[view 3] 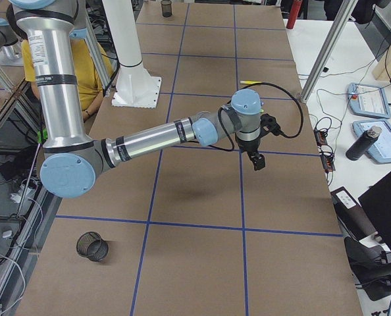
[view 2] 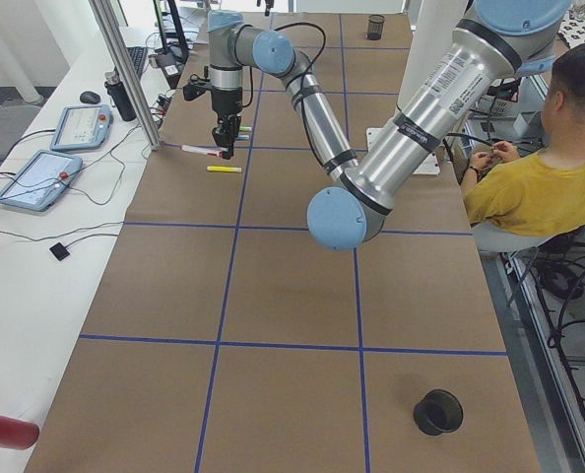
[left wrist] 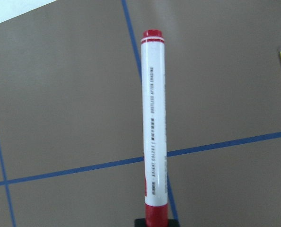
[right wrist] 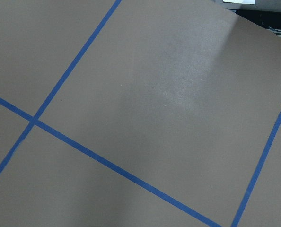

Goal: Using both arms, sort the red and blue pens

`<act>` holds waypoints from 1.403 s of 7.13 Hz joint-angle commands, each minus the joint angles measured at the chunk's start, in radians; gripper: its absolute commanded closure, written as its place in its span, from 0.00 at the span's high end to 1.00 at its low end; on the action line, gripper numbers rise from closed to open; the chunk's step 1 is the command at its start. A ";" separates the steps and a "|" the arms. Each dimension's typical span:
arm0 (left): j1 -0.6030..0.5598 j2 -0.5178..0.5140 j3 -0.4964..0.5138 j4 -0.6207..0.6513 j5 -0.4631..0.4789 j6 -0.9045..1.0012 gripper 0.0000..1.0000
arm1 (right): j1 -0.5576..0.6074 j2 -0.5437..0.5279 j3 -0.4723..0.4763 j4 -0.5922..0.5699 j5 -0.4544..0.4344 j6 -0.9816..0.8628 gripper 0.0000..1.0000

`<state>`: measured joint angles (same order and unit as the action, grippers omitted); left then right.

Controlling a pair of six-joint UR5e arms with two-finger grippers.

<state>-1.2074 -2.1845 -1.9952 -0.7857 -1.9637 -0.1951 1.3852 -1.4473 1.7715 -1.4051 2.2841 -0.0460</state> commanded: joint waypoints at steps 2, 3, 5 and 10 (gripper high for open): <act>-0.217 0.271 -0.147 0.040 -0.018 0.229 0.00 | 0.000 -0.001 0.000 0.000 0.000 0.000 1.00; -0.333 0.357 -0.151 0.040 -0.121 0.323 0.00 | 0.000 -0.001 0.000 0.000 0.000 0.000 1.00; -0.516 0.587 -0.186 0.013 -0.185 0.404 0.00 | 0.000 -0.001 0.000 0.000 0.000 0.000 1.00; -1.037 1.052 -0.172 -0.009 -0.320 0.529 0.00 | 0.000 -0.002 -0.003 0.000 0.000 0.002 1.00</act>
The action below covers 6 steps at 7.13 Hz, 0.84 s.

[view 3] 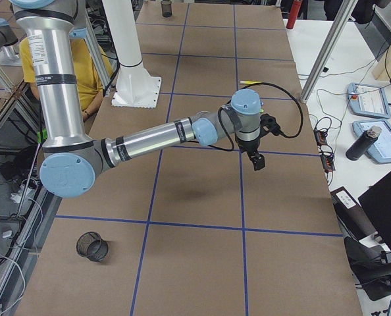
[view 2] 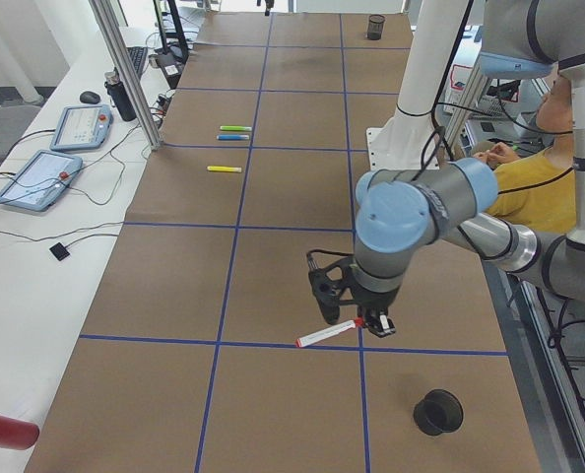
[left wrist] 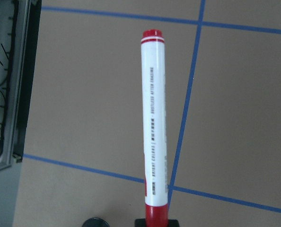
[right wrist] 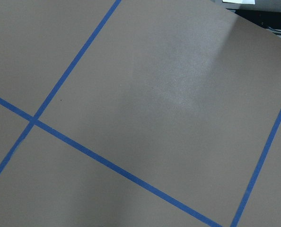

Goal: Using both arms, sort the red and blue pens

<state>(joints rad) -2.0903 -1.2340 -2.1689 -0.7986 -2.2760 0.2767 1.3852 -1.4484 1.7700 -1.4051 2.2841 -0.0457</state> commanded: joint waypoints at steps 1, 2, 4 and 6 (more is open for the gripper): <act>-0.248 0.163 0.036 0.015 -0.003 0.093 0.00 | 0.000 -0.001 0.000 0.000 -0.002 0.000 1.00; -0.301 0.171 0.141 0.019 -0.002 0.114 0.00 | 0.000 -0.001 0.002 0.000 -0.002 0.001 1.00; -0.333 0.172 0.253 0.172 -0.002 0.122 0.00 | 0.001 -0.001 0.005 0.000 -0.002 0.001 1.00; -0.376 0.169 0.314 0.300 0.003 0.128 0.00 | 0.002 0.000 0.008 0.000 -0.002 0.001 1.00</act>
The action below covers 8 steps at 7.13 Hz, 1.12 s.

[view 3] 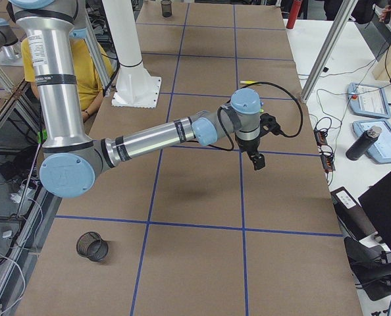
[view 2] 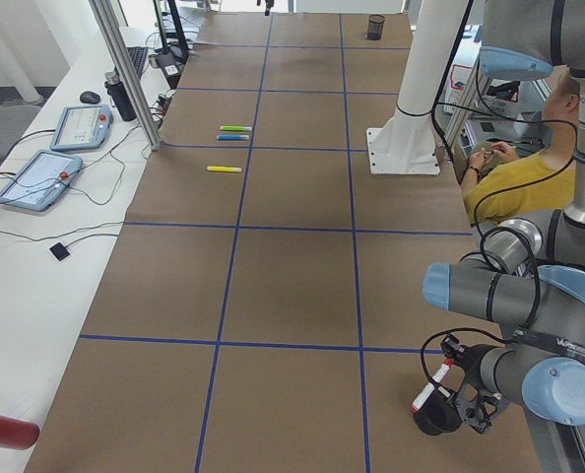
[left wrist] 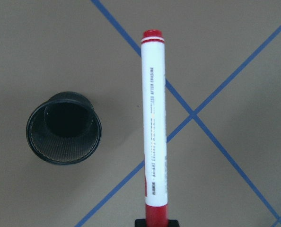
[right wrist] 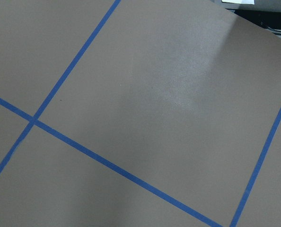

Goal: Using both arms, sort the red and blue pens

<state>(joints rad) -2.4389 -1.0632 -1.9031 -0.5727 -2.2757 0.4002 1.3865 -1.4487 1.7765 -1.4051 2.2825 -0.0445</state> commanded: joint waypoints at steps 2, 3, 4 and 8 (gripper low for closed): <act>-0.044 -0.014 0.169 0.105 0.002 0.005 0.00 | 0.002 0.001 0.006 0.000 0.000 0.000 1.00; -0.052 -0.014 0.214 0.108 0.001 0.005 0.00 | 0.002 0.001 0.009 0.000 0.000 0.002 1.00; -0.052 -0.014 0.252 0.108 0.001 0.003 0.00 | 0.003 0.001 0.011 0.001 0.002 0.002 1.00; -0.055 -0.047 0.346 0.100 0.001 0.002 0.01 | 0.005 0.002 0.011 0.002 -0.002 0.002 1.00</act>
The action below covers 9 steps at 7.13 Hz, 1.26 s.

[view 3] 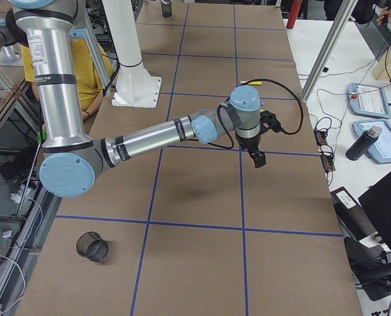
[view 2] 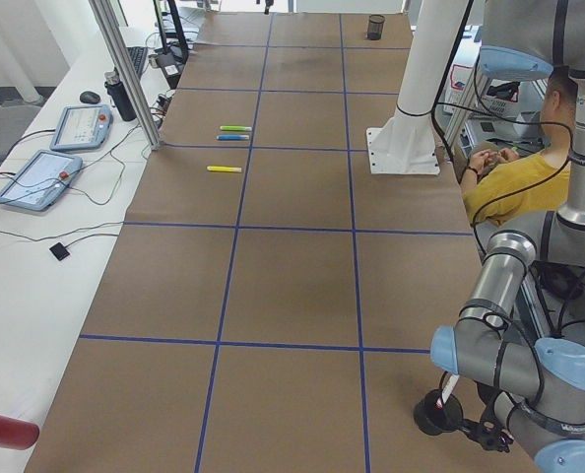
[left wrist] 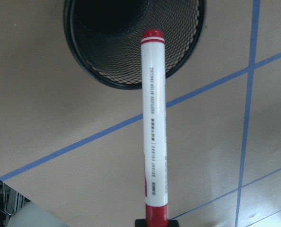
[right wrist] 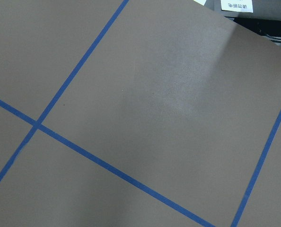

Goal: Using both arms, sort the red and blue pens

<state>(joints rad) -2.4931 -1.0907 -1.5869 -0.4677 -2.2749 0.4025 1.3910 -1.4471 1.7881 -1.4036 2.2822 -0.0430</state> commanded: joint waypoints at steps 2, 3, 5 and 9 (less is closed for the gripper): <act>-0.001 -0.038 0.051 -0.011 -0.003 0.001 1.00 | 0.000 0.001 0.001 0.000 -0.001 0.000 1.00; -0.001 -0.044 0.053 -0.011 -0.005 0.001 1.00 | 0.000 0.002 0.001 0.000 0.000 0.026 1.00; -0.001 -0.076 0.051 -0.005 -0.009 -0.010 1.00 | 0.000 0.010 0.001 0.000 0.000 0.037 1.00; 0.003 -0.110 -0.089 -0.160 -0.046 0.006 1.00 | 0.000 0.010 -0.012 -0.002 -0.001 0.038 1.00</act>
<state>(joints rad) -2.4926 -1.1971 -1.6240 -0.5438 -2.3169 0.4039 1.3913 -1.4368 1.7802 -1.4039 2.2811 -0.0059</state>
